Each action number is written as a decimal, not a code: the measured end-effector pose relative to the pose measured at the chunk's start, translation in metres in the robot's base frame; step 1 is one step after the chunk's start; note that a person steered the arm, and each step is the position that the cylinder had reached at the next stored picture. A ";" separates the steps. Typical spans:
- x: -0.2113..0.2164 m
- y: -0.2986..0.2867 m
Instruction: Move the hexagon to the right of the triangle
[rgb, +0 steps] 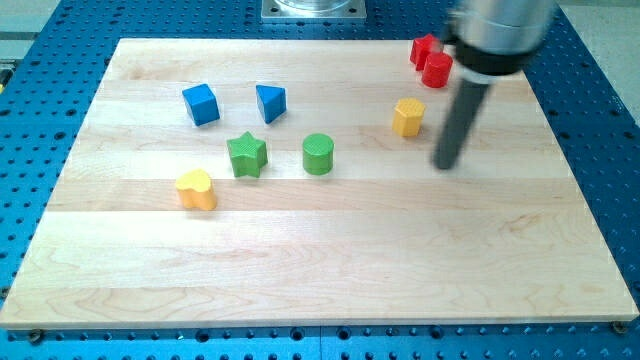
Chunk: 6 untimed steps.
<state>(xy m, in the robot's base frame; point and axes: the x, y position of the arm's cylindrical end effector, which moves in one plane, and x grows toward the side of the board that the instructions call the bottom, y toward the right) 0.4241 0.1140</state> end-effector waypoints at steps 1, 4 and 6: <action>-0.012 -0.036; -0.005 0.002; -0.010 -0.022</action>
